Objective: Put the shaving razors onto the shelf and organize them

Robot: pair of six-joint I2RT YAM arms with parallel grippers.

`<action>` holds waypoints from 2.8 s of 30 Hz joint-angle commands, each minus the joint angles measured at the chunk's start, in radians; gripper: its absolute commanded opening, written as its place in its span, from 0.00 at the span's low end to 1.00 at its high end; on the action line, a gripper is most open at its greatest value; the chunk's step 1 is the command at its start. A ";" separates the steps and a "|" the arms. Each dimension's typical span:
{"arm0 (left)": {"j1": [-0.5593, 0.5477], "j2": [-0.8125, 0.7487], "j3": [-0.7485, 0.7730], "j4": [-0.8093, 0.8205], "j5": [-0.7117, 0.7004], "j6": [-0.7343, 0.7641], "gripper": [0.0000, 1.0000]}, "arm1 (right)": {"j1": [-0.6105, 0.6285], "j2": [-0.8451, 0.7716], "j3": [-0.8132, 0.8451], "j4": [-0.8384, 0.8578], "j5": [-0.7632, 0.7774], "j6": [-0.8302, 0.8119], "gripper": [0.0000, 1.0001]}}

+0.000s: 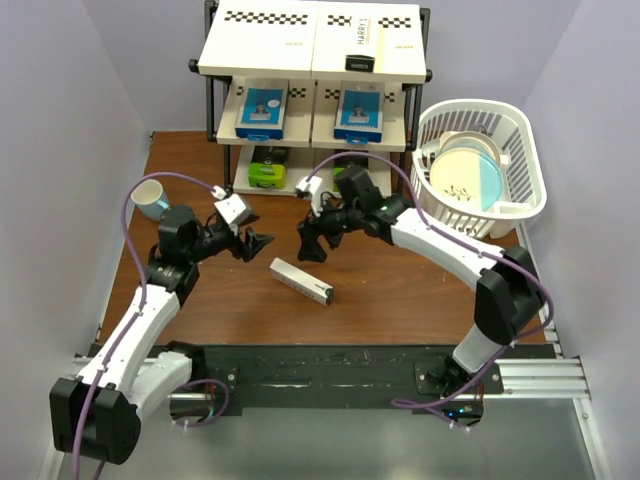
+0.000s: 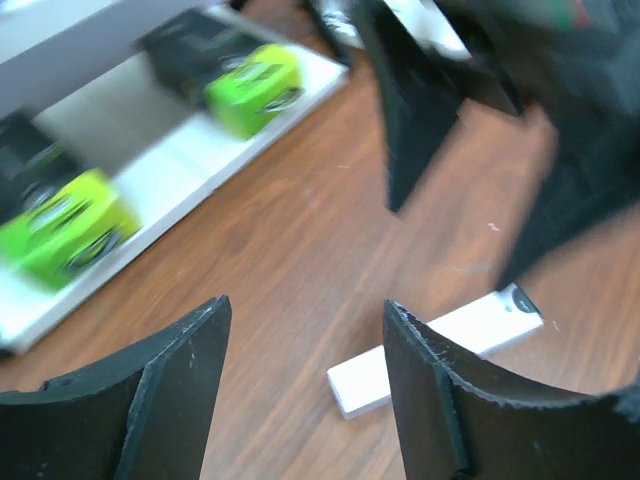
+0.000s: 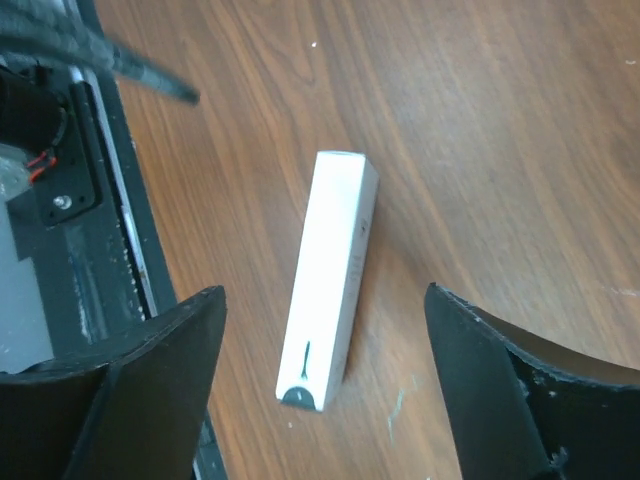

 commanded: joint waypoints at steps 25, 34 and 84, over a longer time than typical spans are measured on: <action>0.315 -0.201 -0.084 -0.151 -0.370 -0.546 0.79 | 0.191 0.434 0.249 -0.025 0.384 0.087 0.56; 0.324 -0.103 -0.127 0.091 0.083 -0.657 0.82 | 0.098 0.282 0.261 0.065 0.216 0.329 0.06; 0.148 0.265 -0.003 0.751 0.464 -1.179 0.57 | 0.019 0.287 0.515 0.460 0.024 0.802 0.25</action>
